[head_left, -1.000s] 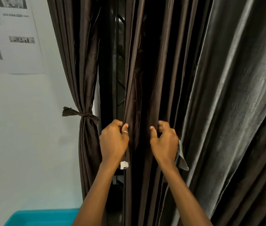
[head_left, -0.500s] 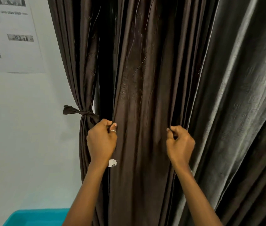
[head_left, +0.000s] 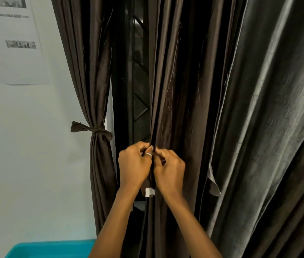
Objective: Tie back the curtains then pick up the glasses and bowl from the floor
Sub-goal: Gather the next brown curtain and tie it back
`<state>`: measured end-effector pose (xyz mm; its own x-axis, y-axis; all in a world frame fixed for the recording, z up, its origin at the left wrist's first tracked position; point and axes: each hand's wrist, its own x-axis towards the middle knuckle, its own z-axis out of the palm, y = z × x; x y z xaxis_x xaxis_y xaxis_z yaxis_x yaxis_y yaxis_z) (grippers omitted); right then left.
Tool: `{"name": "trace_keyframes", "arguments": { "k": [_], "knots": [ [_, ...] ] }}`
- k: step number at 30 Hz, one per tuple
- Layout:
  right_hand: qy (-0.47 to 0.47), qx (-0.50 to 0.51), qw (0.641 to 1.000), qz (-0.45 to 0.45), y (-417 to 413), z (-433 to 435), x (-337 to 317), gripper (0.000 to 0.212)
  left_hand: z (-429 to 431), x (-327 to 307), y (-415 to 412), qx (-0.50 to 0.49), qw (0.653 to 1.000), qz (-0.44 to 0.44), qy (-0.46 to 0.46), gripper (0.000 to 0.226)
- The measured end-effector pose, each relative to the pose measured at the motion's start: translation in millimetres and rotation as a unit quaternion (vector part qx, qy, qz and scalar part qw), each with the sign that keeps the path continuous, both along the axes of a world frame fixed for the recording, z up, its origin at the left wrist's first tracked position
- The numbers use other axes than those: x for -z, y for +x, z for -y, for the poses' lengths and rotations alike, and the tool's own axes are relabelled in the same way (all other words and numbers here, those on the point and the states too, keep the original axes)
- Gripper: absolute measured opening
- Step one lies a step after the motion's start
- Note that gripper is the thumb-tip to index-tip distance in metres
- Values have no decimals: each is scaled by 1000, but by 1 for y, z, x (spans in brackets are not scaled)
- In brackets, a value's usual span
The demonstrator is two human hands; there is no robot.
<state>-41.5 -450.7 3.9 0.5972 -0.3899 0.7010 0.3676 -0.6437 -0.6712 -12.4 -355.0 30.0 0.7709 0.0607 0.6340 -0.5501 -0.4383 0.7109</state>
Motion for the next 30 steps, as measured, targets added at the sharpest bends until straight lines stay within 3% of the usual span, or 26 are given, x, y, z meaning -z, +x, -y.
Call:
{"name": "trace_keyframes", "arguments": {
  "k": [9,13,17,22,24,27,30],
  "knots": [
    [12,-1,1000,6,4,-5,5,13,-1,-2,2,51,996,-66,-9,12],
    [12,-3,1000,7,5,-3,8,16,8,-9,0,6,997,-83,9,35],
    [10,-17,1000,9,6,1,9,20,13,-15,1,-40,996,-74,30,18],
    [-13,-102,994,-34,0,23,0,26,10,-17,2,-59,995,-52,57,20],
    [12,-45,999,-10,-5,32,-2,23,8,-16,1,-61,996,-40,60,20],
    [23,137,989,59,-12,44,-3,22,6,-14,1,-56,997,-30,50,20],
    [29,194,980,26,-15,56,-5,40,4,-15,0,-45,997,-35,45,19]
  ]
}}
